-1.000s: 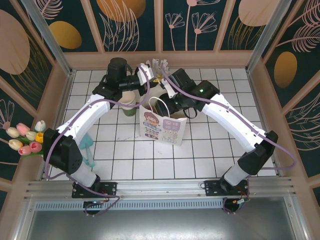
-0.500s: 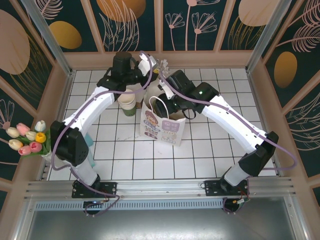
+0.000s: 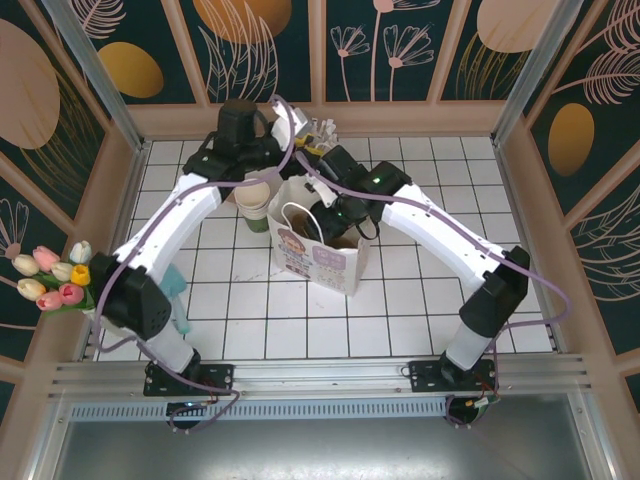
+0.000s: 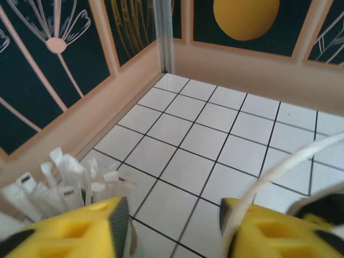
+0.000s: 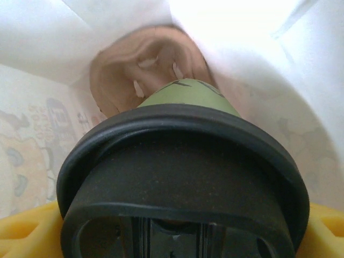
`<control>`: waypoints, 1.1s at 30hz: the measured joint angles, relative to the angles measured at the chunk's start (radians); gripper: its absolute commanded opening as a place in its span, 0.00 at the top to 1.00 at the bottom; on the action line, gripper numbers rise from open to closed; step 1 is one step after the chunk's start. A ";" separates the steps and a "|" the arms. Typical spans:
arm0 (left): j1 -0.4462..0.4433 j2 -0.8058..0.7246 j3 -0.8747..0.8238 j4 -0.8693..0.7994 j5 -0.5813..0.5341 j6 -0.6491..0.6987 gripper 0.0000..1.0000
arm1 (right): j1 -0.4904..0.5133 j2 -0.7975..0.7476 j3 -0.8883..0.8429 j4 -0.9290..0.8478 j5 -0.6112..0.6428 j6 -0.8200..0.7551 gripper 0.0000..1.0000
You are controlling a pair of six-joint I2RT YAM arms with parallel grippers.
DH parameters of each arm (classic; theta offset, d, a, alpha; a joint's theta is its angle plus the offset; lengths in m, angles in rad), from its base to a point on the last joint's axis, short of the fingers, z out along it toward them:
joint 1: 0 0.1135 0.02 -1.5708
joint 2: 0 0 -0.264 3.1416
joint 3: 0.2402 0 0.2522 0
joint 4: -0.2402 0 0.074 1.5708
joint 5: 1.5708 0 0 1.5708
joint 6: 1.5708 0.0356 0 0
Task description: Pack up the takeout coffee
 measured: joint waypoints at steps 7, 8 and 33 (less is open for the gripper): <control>0.000 -0.159 -0.053 -0.004 -0.261 -0.115 0.02 | 0.001 0.032 0.043 -0.050 -0.020 -0.026 0.38; 0.000 -0.167 -0.054 -0.014 -0.306 -0.144 0.01 | 0.001 0.037 0.048 -0.053 -0.023 -0.029 0.38; 0.003 -0.173 -0.206 -0.265 -0.331 -0.352 0.52 | 0.002 0.120 0.066 -0.095 -0.040 -0.049 0.39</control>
